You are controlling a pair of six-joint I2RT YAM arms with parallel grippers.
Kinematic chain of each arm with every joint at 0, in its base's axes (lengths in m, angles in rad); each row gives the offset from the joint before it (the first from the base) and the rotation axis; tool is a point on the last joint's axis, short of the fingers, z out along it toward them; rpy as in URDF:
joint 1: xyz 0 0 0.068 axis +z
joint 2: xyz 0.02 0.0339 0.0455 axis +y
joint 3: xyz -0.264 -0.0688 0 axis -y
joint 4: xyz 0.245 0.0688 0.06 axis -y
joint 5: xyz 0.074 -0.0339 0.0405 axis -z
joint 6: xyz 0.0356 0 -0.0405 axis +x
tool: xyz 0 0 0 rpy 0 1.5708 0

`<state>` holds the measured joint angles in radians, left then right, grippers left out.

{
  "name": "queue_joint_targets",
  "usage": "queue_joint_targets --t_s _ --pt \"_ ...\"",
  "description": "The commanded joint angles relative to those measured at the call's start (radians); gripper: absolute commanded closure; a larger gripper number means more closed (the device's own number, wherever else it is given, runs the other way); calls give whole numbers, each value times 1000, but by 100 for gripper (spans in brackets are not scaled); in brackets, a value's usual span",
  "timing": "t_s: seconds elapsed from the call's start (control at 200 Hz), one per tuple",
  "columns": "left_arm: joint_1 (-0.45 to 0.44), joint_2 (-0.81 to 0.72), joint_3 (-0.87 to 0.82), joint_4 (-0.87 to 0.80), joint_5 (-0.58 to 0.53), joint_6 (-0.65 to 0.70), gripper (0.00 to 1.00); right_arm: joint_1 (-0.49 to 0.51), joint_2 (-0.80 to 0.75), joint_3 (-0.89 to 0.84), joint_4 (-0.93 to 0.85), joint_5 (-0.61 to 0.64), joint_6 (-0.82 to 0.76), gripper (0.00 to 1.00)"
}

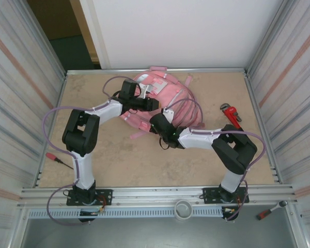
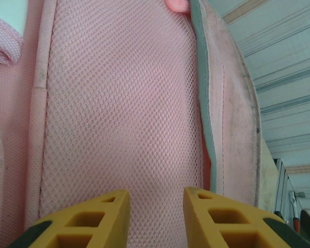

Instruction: Pack the student bag

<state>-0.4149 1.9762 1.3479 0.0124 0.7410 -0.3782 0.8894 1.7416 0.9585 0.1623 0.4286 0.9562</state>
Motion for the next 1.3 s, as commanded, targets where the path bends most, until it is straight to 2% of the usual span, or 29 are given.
queue_joint_targets --t_s 0.0,0.125,0.386,0.581,0.662,0.752,0.982,1.183,1.293 --pt "21 26 -3 -40 -20 27 66 -19 -65 -12 -60 8 -22 100" --pt "27 29 -3 -49 -26 31 66 -34 -92 -31 -109 9 -4 100" --pt "33 32 -6 -47 -28 34 66 -53 -96 -42 -97 -14 -51 100" --pt "39 32 -21 -48 -38 39 67 -41 -101 -41 -35 -102 -133 100" --pt "39 17 -29 -40 -41 47 71 -41 -109 -31 -65 -119 -159 100" --pt "39 27 -21 -71 -64 74 75 -43 -116 8 -190 -69 -183 100" --pt "42 77 -63 -92 -129 110 100 -50 -161 -2 -342 6 -150 100" --pt "58 76 -84 -105 -146 131 100 -76 -202 -37 -402 27 -153 100" --pt "59 67 -93 -87 -131 119 100 -83 -230 -103 -199 -121 -282 100"
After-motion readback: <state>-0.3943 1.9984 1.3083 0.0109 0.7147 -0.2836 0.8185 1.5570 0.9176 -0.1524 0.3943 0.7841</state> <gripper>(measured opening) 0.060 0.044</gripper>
